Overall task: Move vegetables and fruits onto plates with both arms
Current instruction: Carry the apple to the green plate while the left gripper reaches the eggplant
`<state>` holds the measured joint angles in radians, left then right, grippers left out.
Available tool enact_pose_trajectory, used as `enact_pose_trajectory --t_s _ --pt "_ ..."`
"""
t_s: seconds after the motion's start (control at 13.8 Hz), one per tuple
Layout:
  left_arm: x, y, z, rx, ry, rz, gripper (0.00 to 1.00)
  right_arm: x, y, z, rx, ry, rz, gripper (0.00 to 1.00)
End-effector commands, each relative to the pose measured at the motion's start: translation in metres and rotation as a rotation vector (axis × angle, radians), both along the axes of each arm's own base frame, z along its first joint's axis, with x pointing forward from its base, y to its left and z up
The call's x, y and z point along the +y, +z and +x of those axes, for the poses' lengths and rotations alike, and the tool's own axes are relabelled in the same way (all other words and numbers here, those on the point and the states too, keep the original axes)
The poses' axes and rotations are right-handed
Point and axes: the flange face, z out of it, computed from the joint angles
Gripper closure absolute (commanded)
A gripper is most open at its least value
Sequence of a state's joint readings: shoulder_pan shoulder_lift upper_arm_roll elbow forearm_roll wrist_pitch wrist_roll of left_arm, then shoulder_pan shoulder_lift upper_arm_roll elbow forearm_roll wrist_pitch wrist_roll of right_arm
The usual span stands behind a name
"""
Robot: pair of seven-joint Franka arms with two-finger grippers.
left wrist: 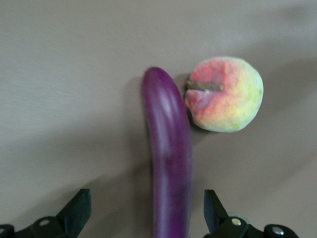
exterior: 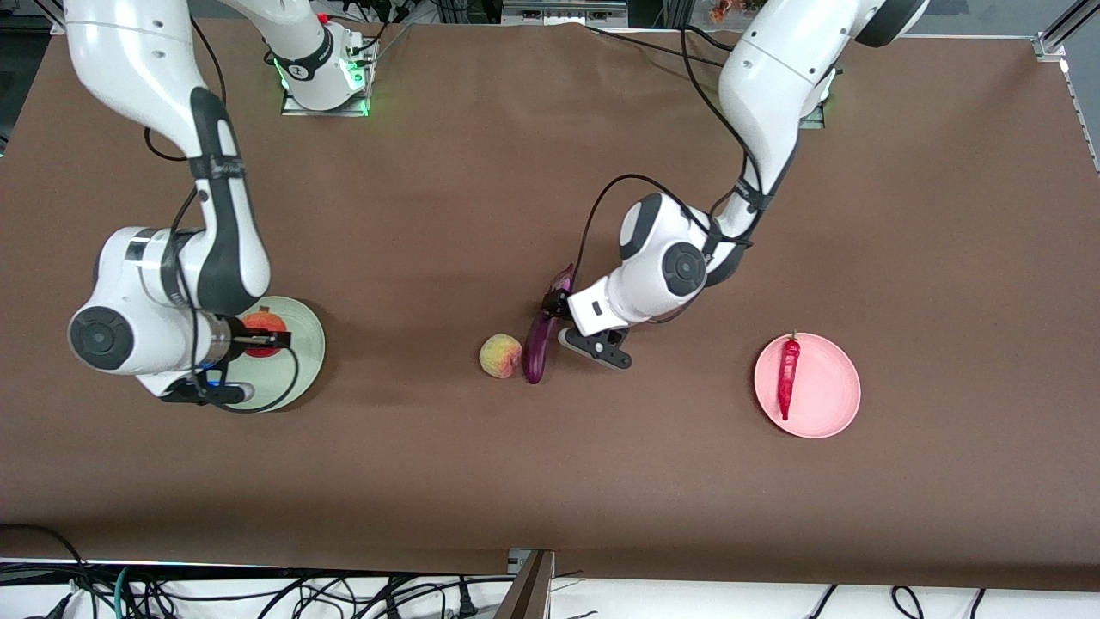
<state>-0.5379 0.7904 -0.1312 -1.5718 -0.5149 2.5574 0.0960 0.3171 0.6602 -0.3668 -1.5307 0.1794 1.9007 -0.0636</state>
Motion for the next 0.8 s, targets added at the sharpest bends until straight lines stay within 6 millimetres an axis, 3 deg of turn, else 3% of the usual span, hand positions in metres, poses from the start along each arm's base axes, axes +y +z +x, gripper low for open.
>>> enact_pose_trajectory --t_s 0.0,0.07,0.15,0.22,0.29,0.36,0.44,0.58,0.73 --pt "-0.022 -0.031 -0.028 -0.097 0.010 0.006 0.00 -0.027 -0.035 0.003 -0.008 0.007 0.013 0.73" --pt "-0.028 -0.040 -0.035 -0.120 0.007 0.009 0.00 -0.033 -0.041 0.004 -0.011 0.014 0.012 0.72" --pt "-0.027 -0.040 -0.034 -0.132 -0.006 0.014 0.14 -0.034 -0.047 0.004 -0.009 0.015 0.010 0.71" --pt "-0.026 -0.038 -0.033 -0.138 -0.010 0.014 0.47 -0.034 -0.052 0.004 -0.009 0.015 0.008 0.69" --pt "-0.026 -0.036 -0.032 -0.136 -0.005 0.014 0.74 -0.036 -0.055 0.004 -0.017 0.017 0.004 0.60" --pt "-0.022 -0.035 -0.030 -0.139 -0.006 0.015 1.00 -0.036 -0.056 0.005 -0.022 0.023 0.004 0.36" --pt "-0.022 -0.035 -0.029 -0.138 -0.002 0.014 1.00 -0.035 -0.052 0.006 -0.023 0.028 0.005 0.00" --pt "-0.016 -0.032 -0.026 -0.136 0.004 0.018 1.00 -0.014 -0.025 0.008 -0.029 0.046 0.026 0.00" --pt "0.011 -0.022 -0.010 -0.103 0.022 0.027 1.00 0.049 0.007 0.014 -0.031 0.081 0.045 0.00"
